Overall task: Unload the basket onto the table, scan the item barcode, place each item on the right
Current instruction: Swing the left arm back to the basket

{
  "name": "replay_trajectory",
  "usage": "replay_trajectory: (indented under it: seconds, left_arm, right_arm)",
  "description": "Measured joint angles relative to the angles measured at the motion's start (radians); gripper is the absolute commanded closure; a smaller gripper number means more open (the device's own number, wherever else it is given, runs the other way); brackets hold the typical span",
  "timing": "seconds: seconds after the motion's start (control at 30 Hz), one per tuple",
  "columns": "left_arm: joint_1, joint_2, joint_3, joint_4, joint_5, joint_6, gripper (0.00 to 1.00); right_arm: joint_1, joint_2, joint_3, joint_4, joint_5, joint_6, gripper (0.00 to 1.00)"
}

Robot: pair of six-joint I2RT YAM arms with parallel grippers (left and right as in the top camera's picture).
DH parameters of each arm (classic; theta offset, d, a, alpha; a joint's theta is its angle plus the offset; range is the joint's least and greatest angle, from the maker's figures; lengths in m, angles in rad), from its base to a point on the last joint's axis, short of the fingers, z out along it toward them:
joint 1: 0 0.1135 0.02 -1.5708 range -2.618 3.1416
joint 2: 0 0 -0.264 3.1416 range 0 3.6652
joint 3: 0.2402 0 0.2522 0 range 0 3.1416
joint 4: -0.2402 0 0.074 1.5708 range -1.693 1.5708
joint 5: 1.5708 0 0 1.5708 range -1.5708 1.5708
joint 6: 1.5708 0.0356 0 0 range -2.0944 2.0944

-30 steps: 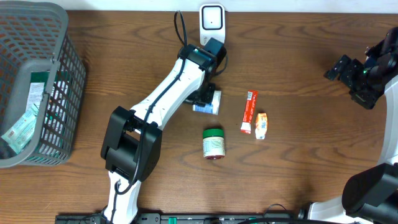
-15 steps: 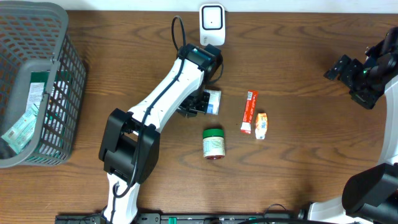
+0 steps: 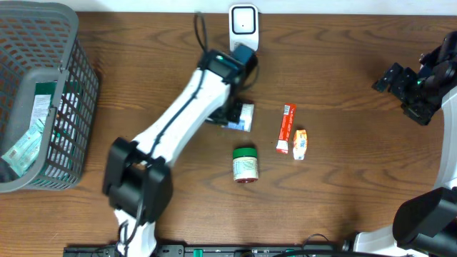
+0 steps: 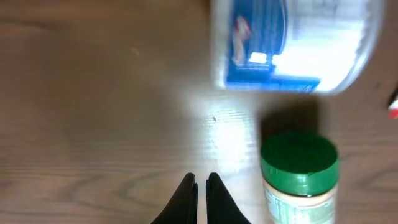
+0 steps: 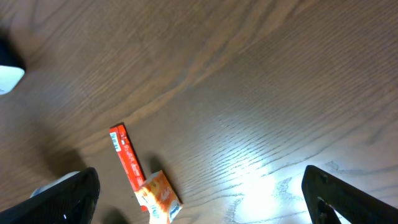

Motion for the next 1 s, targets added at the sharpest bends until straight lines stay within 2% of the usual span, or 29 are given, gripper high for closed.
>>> replay_trajectory:
  seconds: [0.13,0.27,0.3,0.4,0.5,0.77,0.8,1.0]
  left_arm:
    - [0.091,-0.133,-0.001,0.077,-0.039,-0.027,0.92]
    - [0.236,-0.261,-0.001,0.154,-0.090,-0.064,0.87]
    - [0.280,-0.291,-0.001,0.177,-0.101,-0.074,0.84]
    - [0.428,-0.367,-0.001,0.244,-0.127,-0.096,0.62]
    - [0.582,-0.412,-0.001,0.306,-0.142,-0.124,0.52]
    - [0.935,-0.378,-0.001,0.331,-0.158,-0.222,0.50]
    - [0.970,-0.364,-0.001,0.328,-0.158,-0.235,0.47]
    - [1.113,-0.245,-0.001,0.298,-0.158,-0.316,0.45]
  right_arm:
    - [0.000,0.000,0.000,0.000,0.000,0.000,0.01]
    - [0.000,0.000,0.000,0.000,0.000,0.000,0.01]
    - [0.000,0.000,0.000,0.000,0.000,0.000,0.01]
    - [0.000,0.000,0.000,0.000,0.000,0.000,0.01]
    - [0.000,0.000,0.000,0.000,0.000,0.000,0.01]
    - [0.000,0.000,0.000,0.000,0.000,0.000,0.01]
    - [0.000,0.000,0.000,0.000,0.000,0.000,0.01]
    - [0.000,0.000,0.000,0.000,0.000,0.000,0.01]
